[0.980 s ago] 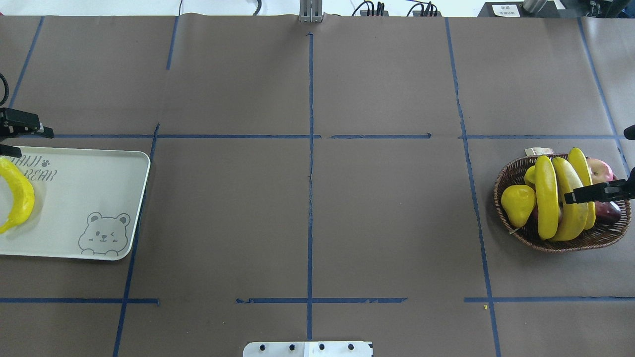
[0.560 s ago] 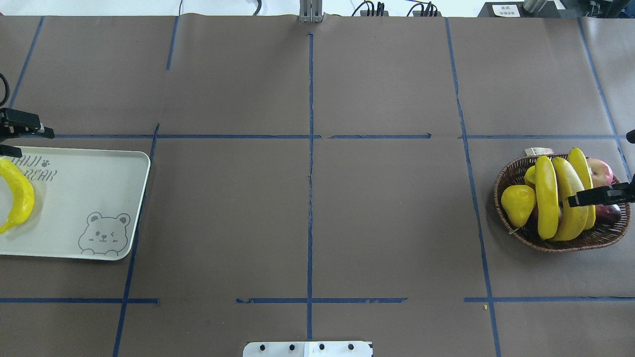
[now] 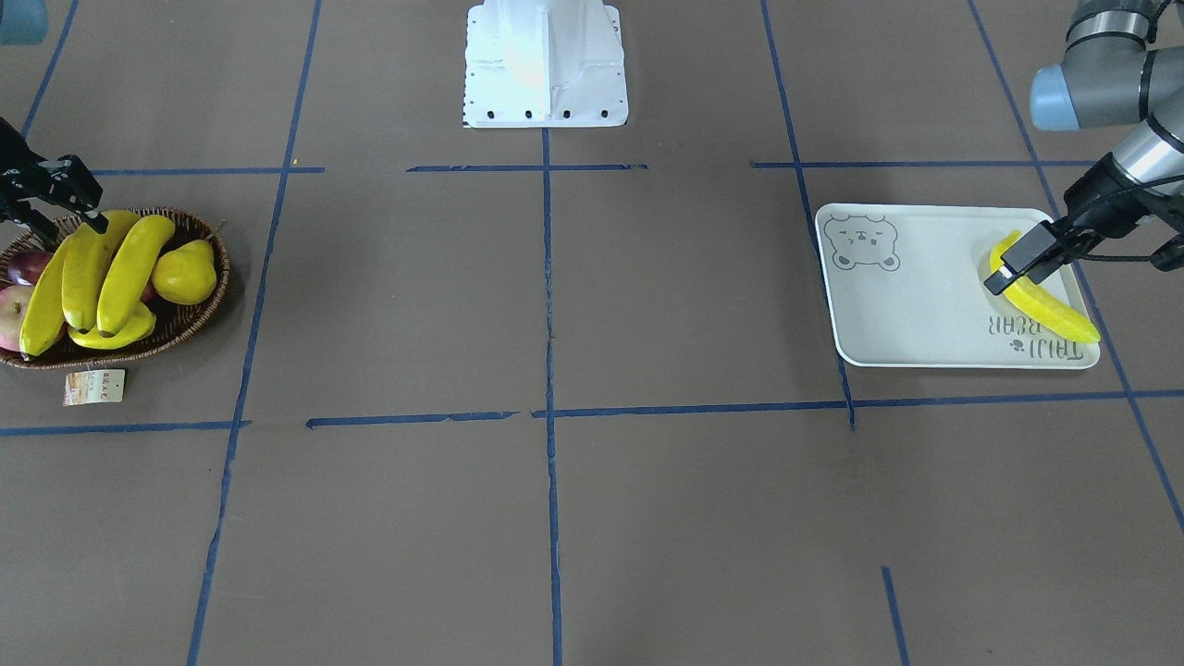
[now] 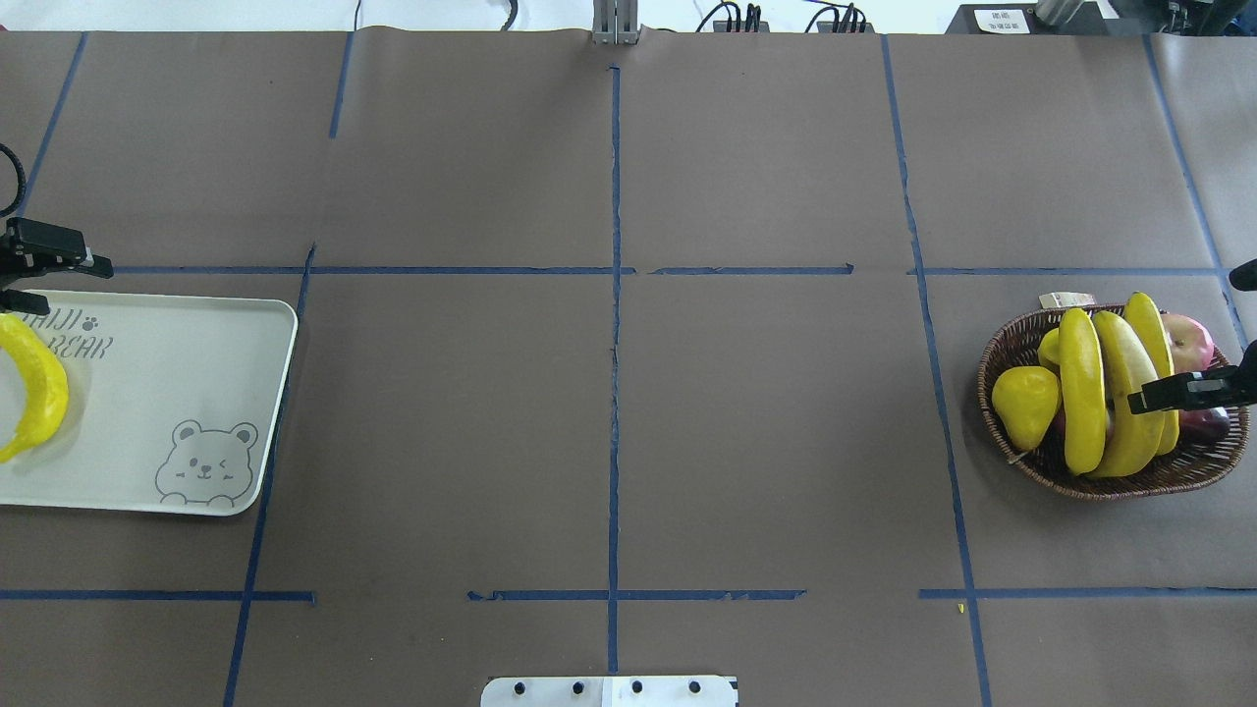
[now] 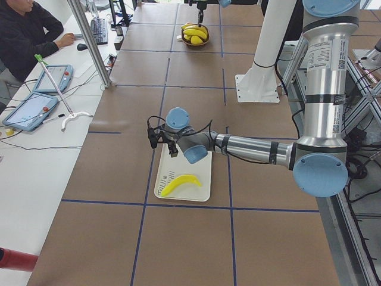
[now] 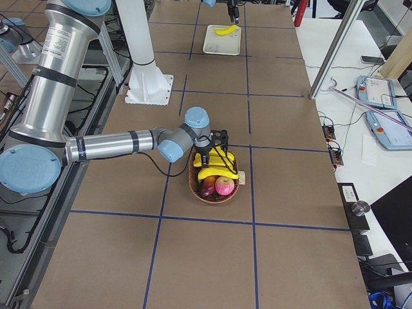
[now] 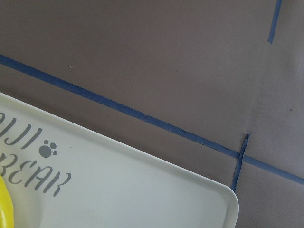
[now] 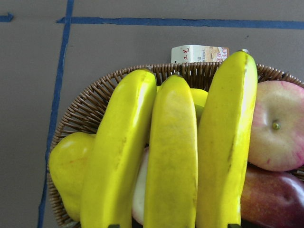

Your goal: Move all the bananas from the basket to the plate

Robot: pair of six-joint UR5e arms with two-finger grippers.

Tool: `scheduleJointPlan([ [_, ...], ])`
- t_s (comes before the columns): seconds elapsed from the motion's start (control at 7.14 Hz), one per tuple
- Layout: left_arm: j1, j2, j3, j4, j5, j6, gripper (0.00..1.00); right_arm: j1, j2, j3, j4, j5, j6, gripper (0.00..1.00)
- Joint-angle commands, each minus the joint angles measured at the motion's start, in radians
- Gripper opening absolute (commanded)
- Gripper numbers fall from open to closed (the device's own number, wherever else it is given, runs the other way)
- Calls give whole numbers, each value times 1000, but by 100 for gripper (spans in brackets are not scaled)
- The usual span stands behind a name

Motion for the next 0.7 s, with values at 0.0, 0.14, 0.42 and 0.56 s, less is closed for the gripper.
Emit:
scheduleJointPlan([
  [0.0,1,2,1,0,0,0,100,-3,11,-4,-4,2,0,64],
  [0.14,-1,2,1,0,0,0,100,-3,34,-23,-4,3,0,64],
  [0.42,-1,2,-1,0,1,0,100,-2,46,-44,-2,5,0,64],
  [0.56,-1,2,-1,0,1,0,100,-2,46,-44,-2,5,0,64],
])
